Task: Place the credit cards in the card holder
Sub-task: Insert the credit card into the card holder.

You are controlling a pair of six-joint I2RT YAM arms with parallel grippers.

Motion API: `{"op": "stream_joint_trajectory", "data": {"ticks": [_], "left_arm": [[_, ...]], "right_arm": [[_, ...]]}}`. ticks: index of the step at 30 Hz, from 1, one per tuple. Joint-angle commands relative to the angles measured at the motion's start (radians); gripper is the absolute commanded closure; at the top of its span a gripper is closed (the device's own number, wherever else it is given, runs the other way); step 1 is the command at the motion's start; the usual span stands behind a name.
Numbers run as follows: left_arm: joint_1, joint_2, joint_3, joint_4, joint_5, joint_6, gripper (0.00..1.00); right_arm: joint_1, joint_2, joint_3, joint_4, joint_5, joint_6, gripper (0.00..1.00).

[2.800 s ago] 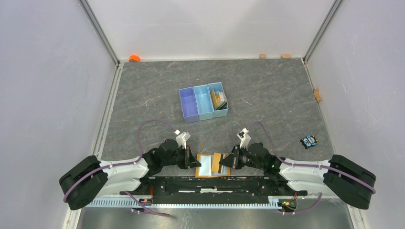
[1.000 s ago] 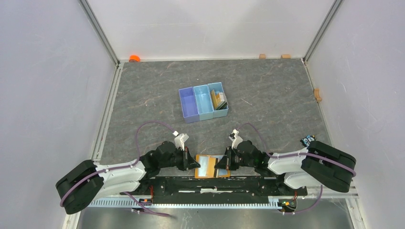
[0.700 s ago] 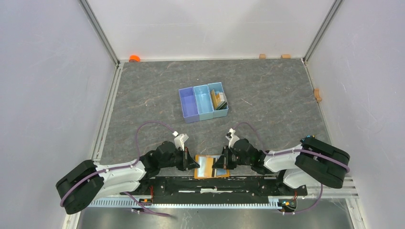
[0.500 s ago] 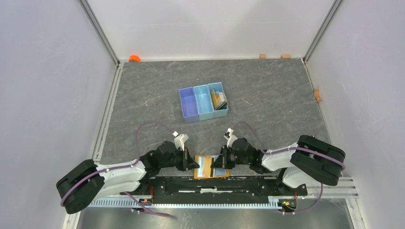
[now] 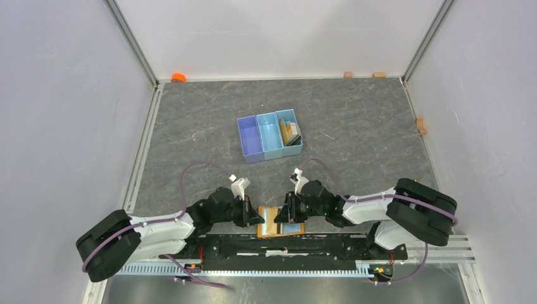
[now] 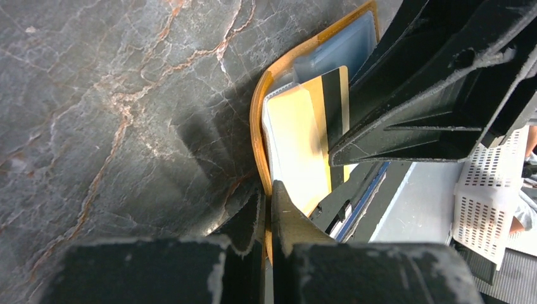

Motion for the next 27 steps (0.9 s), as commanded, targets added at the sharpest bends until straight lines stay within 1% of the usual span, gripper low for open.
{"op": "stream_joint_trajectory", "data": {"ticks": [1,6,9,12,13,17,19,22,25,27], "left_arm": [[-0.002,0.008,-0.004,0.030,-0.009,-0.019,0.97],[-0.002,0.007,-0.004,0.033,-0.014,-0.026,0.97],[-0.002,0.006,-0.002,0.032,-0.012,-0.026,0.95],[-0.002,0.003,0.001,0.029,-0.007,-0.026,0.86],[-0.002,0.002,0.004,0.025,-0.005,-0.024,0.81],[0.000,-0.032,0.024,-0.050,-0.018,-0.005,0.66],[0.000,-0.065,0.030,-0.091,-0.031,-0.003,0.54],[0.000,-0.127,0.033,-0.157,-0.052,-0.002,0.46],[0.000,-0.199,0.034,-0.228,-0.075,0.000,0.45],[0.000,-0.239,0.029,-0.255,-0.086,0.000,0.50]], "right_arm": [[0.004,-0.041,0.012,-0.346,0.132,-0.124,0.62],[0.004,-0.116,0.034,-0.455,0.189,-0.157,0.50],[0.004,-0.157,0.054,-0.513,0.219,-0.183,0.47],[0.005,-0.189,0.059,-0.520,0.218,-0.192,0.47],[0.005,-0.192,0.060,-0.516,0.212,-0.192,0.47],[0.026,-0.181,0.074,-0.504,0.206,-0.189,0.48],[0.038,-0.170,0.079,-0.498,0.210,-0.187,0.49],[0.046,-0.151,0.087,-0.499,0.223,-0.184,0.52],[0.051,-0.137,0.095,-0.500,0.235,-0.184,0.53],[0.054,-0.133,0.102,-0.500,0.238,-0.184,0.55]]}}
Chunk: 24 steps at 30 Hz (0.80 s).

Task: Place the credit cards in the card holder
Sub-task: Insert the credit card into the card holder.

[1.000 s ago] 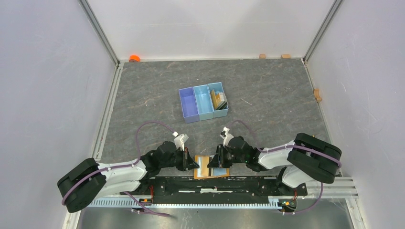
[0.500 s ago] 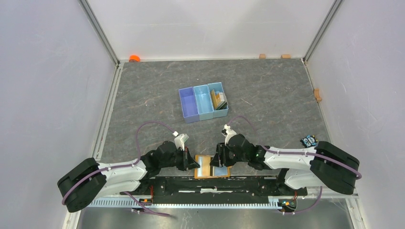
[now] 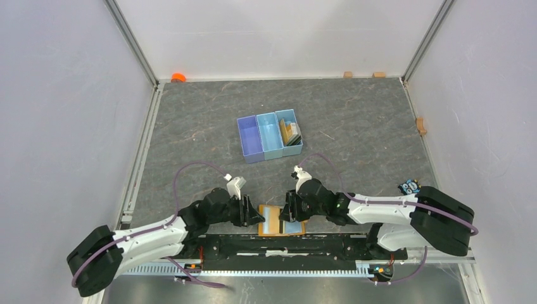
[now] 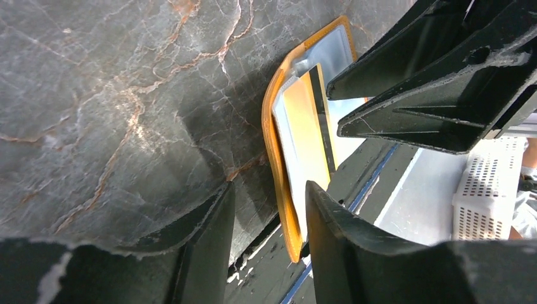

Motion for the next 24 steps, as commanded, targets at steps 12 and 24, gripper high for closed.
{"op": "stream_joint_trajectory", "data": {"ticks": [12,24], "left_arm": [[0.000,-0.071,0.008,-0.082,-0.032,0.006,0.84],[0.000,-0.025,0.008,-0.026,-0.009,-0.004,0.93]], "right_arm": [[0.064,0.084,0.054,-0.087,0.060,-0.005,0.58],[0.124,0.144,0.151,-0.081,0.093,0.008,0.58]]}}
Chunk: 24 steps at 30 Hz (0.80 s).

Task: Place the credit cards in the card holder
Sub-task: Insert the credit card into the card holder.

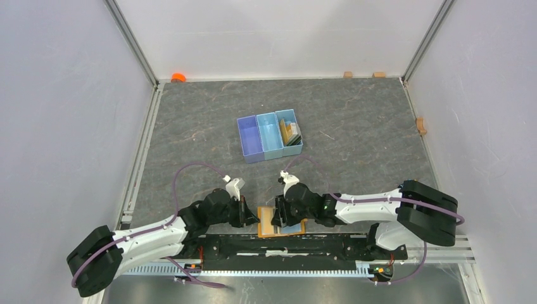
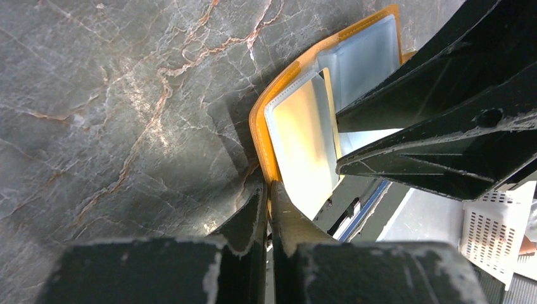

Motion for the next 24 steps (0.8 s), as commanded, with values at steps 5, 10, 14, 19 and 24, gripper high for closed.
{"op": "stream_joint_trajectory", "data": {"ticks": [5,10,14,19,24], "left_arm": [[0.000,0.001,0.009,0.058,0.016,-0.005,0.94],[0.000,-0.004,0.011,0.047,0.002,-0.010,0.90],[0.002,-0.018,0.013,0.032,0.004,-0.014,0.71],[0.002,-0.064,0.026,-0.006,0.011,-0.005,0.57],[0.002,-0.127,0.030,-0.003,0.025,-0.003,0.44]], "right_arm": [[0.032,0.022,0.076,-0.097,0.080,-0.011,0.58],[0.033,-0.028,0.103,-0.192,0.141,-0.045,0.53],[0.033,-0.119,0.119,-0.275,0.217,-0.088,0.47],[0.032,-0.276,0.062,-0.316,0.291,-0.087,0.31],[0.030,-0.388,-0.031,-0.293,0.259,-0.045,0.41]]}}
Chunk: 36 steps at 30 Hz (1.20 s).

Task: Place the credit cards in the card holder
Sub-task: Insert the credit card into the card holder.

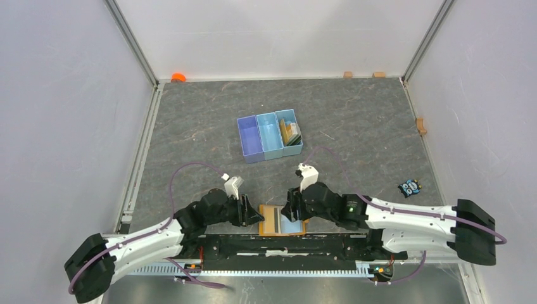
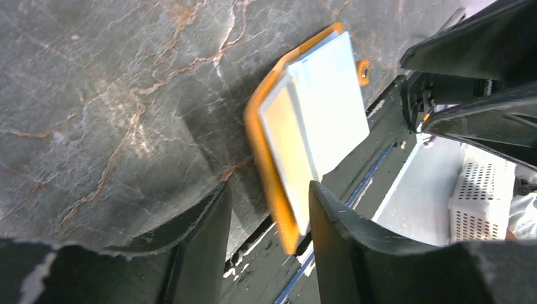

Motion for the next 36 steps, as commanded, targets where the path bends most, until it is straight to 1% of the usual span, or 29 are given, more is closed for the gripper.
{"op": "stream_joint_trajectory", "data": {"ticks": [1,6,11,14,22,30,36], "left_arm": [[0.002,-0.050,0.030,0.016,0.025,-0.003,0.42],[0.002,-0.028,0.038,0.046,0.039,0.005,0.27],[0.002,0.059,0.056,0.047,0.041,0.023,0.25],[0.002,0.097,0.058,0.067,0.044,0.024,0.29],[0.002,0.124,0.051,0.095,0.045,0.021,0.44],[0.002,0.121,0.045,0.095,0.045,0.018,0.51],[0.002,0.121,0.045,0.095,0.047,0.016,0.53]], "right_arm": [[0.000,-0.074,-0.087,0.009,0.005,0.038,0.43],[0.000,-0.104,-0.177,0.084,-0.044,0.088,0.48],[-0.001,-0.108,-0.208,0.138,-0.062,0.108,0.52],[-0.001,-0.105,-0.206,0.142,-0.062,0.110,0.55],[-0.001,-0.094,-0.208,0.135,-0.056,0.117,0.57],[0.000,-0.079,-0.217,0.116,-0.037,0.132,0.57],[-0.001,-0.066,-0.228,0.123,-0.035,0.143,0.58]]}}
